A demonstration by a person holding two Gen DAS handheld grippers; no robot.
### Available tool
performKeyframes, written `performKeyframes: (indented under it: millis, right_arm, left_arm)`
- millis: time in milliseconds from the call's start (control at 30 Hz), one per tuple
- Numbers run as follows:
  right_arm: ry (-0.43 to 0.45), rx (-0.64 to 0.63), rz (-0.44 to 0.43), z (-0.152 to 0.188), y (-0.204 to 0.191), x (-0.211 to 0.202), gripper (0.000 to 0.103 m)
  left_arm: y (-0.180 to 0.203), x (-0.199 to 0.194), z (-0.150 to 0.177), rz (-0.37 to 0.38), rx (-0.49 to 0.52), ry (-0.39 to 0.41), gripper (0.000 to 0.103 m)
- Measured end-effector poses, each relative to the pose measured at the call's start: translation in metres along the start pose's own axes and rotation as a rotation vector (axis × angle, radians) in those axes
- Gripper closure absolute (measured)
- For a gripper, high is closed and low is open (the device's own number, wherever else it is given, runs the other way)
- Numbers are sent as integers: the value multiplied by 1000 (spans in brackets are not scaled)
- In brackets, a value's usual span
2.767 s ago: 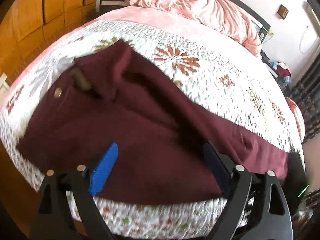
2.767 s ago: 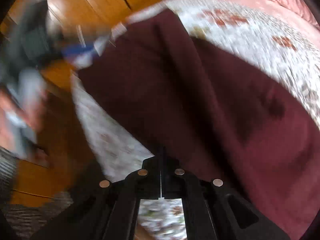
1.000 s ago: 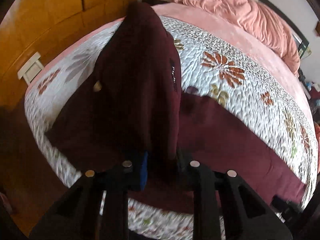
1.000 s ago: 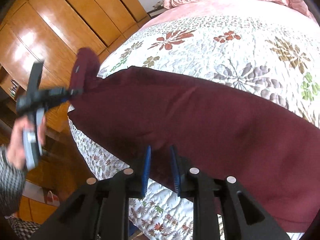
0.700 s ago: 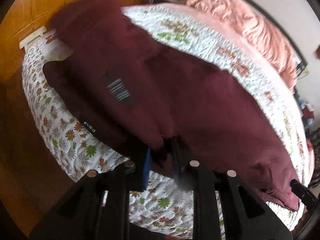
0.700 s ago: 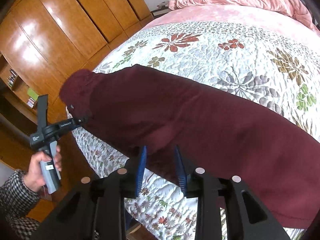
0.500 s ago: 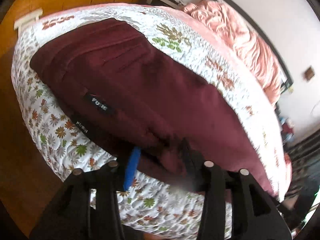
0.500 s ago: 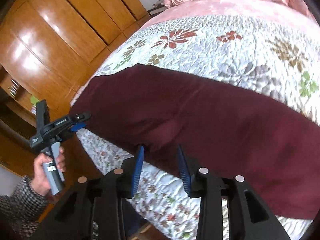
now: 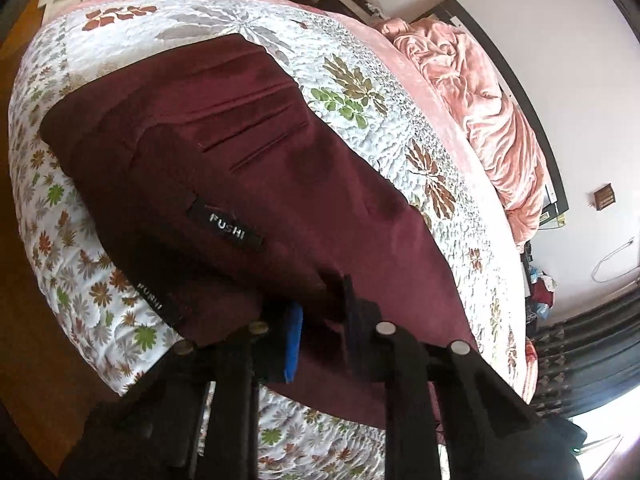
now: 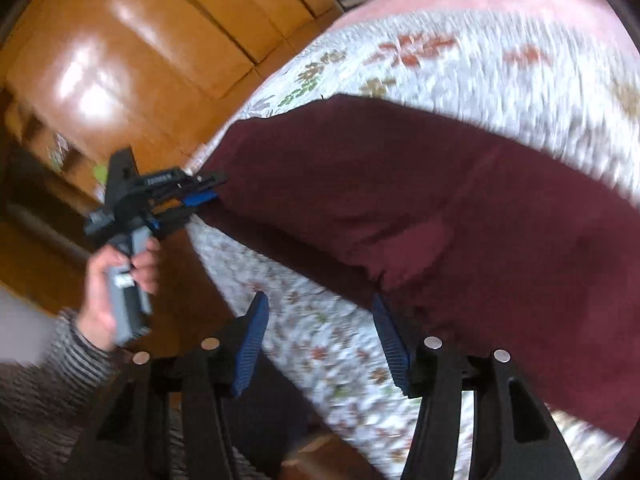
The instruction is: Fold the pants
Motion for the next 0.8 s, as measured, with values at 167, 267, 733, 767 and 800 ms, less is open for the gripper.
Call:
performKeyframes:
  millis: [167,267,733,767,800]
  right_arm:
    - [57,-133,196,1,-11,-4,46]
    - [63,-251,225,-2,-31,0,33]
    - [-28,-451,356,-44,-53,89,41]
    - [-35,-450,349,-46,-52,92,67]
    - [-54,-439,336,-48,-49,96,80]
  left_arm:
    - [-15,-17,8,32,-39,-47,88]
    - [-10,-26,6,55,-22,-39,88]
    - [10,-22,-15,80,9,-70,85]
    - [7,-19,-16,77,2,-76,84]
    - [2,-17,-15,73,-8,-84,83]
Point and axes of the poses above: each gripper's, at about its wrist camera, not at the fingertips, and x roughly the way its jaws point, y to its right, z to its underside, the point moved 3 cm from there along x, roughly the way its jaws point, and after that the axes turned 1 degree about x, right-handed, at the moved point
